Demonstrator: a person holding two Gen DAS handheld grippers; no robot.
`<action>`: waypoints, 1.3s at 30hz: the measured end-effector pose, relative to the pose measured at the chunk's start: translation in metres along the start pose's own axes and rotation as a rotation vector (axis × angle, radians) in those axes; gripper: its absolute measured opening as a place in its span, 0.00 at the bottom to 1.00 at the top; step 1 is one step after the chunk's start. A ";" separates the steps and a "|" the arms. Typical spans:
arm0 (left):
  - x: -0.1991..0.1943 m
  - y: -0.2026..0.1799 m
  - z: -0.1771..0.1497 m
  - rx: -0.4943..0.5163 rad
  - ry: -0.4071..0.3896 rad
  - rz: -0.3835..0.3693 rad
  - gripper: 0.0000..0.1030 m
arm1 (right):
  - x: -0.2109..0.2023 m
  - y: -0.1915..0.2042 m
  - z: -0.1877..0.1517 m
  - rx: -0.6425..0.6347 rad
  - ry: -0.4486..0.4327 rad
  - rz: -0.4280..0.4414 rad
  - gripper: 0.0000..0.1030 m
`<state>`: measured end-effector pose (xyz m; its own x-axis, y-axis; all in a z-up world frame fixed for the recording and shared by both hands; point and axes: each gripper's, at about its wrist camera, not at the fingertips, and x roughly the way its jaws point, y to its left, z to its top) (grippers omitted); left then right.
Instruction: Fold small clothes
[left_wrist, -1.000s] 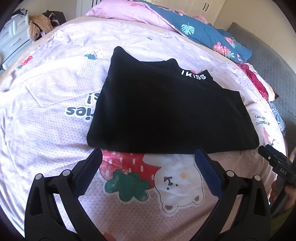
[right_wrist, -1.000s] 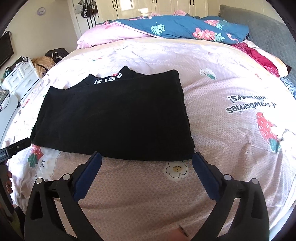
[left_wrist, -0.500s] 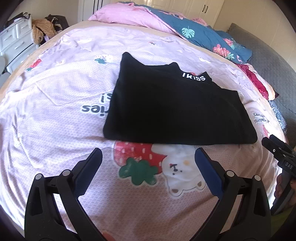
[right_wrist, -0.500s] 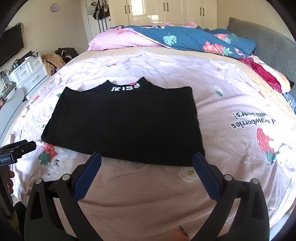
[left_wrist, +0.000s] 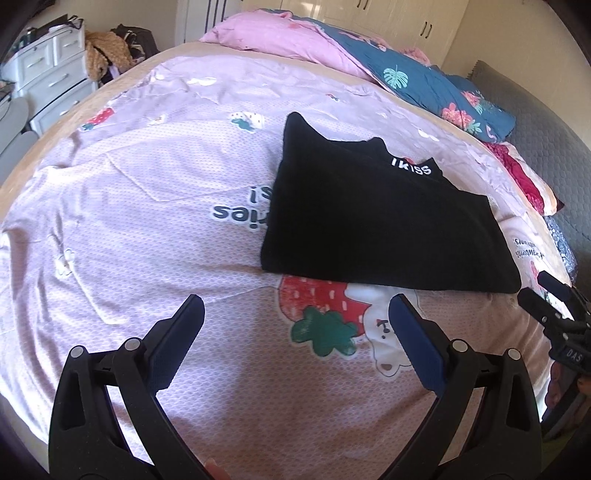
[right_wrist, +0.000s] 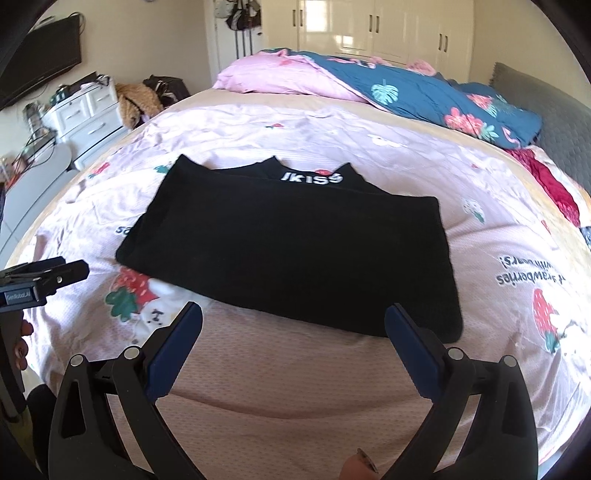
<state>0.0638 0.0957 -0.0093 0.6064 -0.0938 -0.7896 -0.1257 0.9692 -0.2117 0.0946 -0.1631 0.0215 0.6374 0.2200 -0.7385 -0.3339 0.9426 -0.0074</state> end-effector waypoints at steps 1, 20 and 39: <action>-0.001 0.002 0.000 -0.002 -0.003 0.000 0.91 | 0.001 0.006 0.001 -0.010 0.001 0.005 0.96; -0.009 0.044 0.006 -0.107 -0.029 0.045 0.91 | 0.011 0.094 0.008 -0.180 0.008 0.106 0.96; 0.011 0.061 0.042 -0.126 -0.018 0.102 0.91 | 0.046 0.134 -0.002 -0.303 0.012 0.081 0.96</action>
<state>0.0964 0.1633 -0.0067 0.5988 0.0091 -0.8008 -0.2840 0.9374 -0.2017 0.0778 -0.0275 -0.0151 0.5929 0.2868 -0.7525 -0.5763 0.8037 -0.1478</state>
